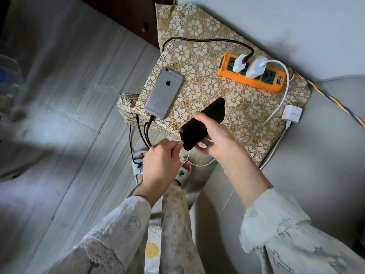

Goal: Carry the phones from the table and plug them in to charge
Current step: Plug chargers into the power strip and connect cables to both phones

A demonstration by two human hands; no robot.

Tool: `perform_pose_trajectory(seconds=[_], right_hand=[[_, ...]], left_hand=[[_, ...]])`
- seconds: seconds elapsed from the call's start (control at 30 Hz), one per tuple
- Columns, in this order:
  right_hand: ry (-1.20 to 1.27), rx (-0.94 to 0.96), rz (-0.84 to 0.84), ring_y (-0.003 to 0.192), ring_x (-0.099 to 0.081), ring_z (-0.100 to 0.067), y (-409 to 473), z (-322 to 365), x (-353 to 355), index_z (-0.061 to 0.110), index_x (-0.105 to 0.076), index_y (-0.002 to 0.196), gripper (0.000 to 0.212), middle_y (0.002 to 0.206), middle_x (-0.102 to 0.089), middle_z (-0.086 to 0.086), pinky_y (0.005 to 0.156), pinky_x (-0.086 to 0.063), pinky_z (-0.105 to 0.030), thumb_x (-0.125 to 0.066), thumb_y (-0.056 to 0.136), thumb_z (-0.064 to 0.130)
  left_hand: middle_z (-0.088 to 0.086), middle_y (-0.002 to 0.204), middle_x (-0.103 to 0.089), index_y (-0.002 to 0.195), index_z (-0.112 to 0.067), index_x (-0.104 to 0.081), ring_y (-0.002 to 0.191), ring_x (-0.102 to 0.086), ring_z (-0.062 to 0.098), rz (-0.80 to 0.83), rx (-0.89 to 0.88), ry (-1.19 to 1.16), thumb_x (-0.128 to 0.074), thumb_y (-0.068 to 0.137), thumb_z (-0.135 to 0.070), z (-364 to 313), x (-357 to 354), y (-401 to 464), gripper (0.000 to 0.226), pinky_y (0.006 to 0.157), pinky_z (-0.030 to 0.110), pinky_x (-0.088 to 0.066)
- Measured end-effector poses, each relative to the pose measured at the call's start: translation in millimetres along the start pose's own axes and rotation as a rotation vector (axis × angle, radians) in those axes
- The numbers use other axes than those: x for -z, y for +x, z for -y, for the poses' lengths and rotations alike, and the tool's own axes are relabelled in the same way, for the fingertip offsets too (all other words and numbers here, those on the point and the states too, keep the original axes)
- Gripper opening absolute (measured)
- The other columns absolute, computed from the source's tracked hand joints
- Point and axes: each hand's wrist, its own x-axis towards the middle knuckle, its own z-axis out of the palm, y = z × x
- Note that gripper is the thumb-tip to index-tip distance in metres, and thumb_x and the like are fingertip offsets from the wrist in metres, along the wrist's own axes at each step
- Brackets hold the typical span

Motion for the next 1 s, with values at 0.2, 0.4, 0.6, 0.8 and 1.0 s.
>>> perform_pose_trajectory(seconds=[0.2, 0.4, 0.6, 0.8, 1.0], right_hand=[[-0.067, 0.052, -0.034, 0.085, -0.063, -0.016, 1, -8, 0, 0.014, -0.059, 0.093, 0.036, 0.087, -0.066, -0.004, 0.070, -0.055, -0.035, -0.078, 0.067, 0.030], [-0.339, 0.148, -0.166, 0.101, -0.059, -0.025, 24, 2, -16, 0.008, -0.051, 0.118, 0.074, 0.117, -0.057, -0.012, 0.080, -0.057, -0.040, -0.079, 0.057, 0.037], [-0.522, 0.237, -0.416, 0.124, -0.037, -0.035, 54, 24, -42, 0.000, -0.032, 0.132, 0.097, 0.137, -0.034, -0.016, 0.098, -0.045, -0.049, -0.077, 0.057, 0.043], [-0.644, 0.271, -0.522, 0.130, -0.027, -0.035, 64, 24, -69, -0.001, -0.019, 0.137, 0.106, 0.143, -0.021, -0.017, 0.095, -0.041, -0.051, -0.077, 0.064, 0.048], [-0.749, 0.289, -0.555, 0.131, -0.023, -0.035, 67, 11, -75, -0.003, -0.015, 0.138, 0.100, 0.144, -0.019, -0.018, 0.096, -0.041, -0.048, -0.070, 0.073, 0.049]], left_hand=[[0.009, 0.077, -0.064, 0.078, -0.009, -0.065, 0.074, -0.060, 0.036, 0.112, 0.051, -0.025, -0.051, 0.090, -0.027, 10, -8, -10, 0.025, 0.064, 0.040, -0.049], [0.008, 0.124, -0.053, 0.122, -0.018, -0.055, 0.114, -0.050, 0.026, 0.382, -0.053, 0.103, -0.042, 0.093, -0.030, 35, -11, 21, 0.034, 0.091, 0.036, -0.042], [0.006, 0.156, -0.006, 0.145, -0.017, -0.012, 0.144, -0.005, 0.027, 0.270, -0.193, 0.456, -0.042, 0.087, -0.005, 74, 9, 76, 0.066, 0.114, 0.047, -0.020], [0.002, 0.156, 0.015, 0.145, -0.019, 0.006, 0.144, 0.010, 0.022, 0.390, -0.248, 0.617, -0.029, 0.086, -0.003, 83, 10, 90, 0.071, 0.118, 0.045, -0.003], [0.002, 0.154, 0.021, 0.145, -0.018, 0.010, 0.143, 0.013, 0.021, 0.467, -0.266, 0.649, -0.028, 0.083, 0.001, 82, 18, 96, 0.075, 0.118, 0.045, 0.001]])
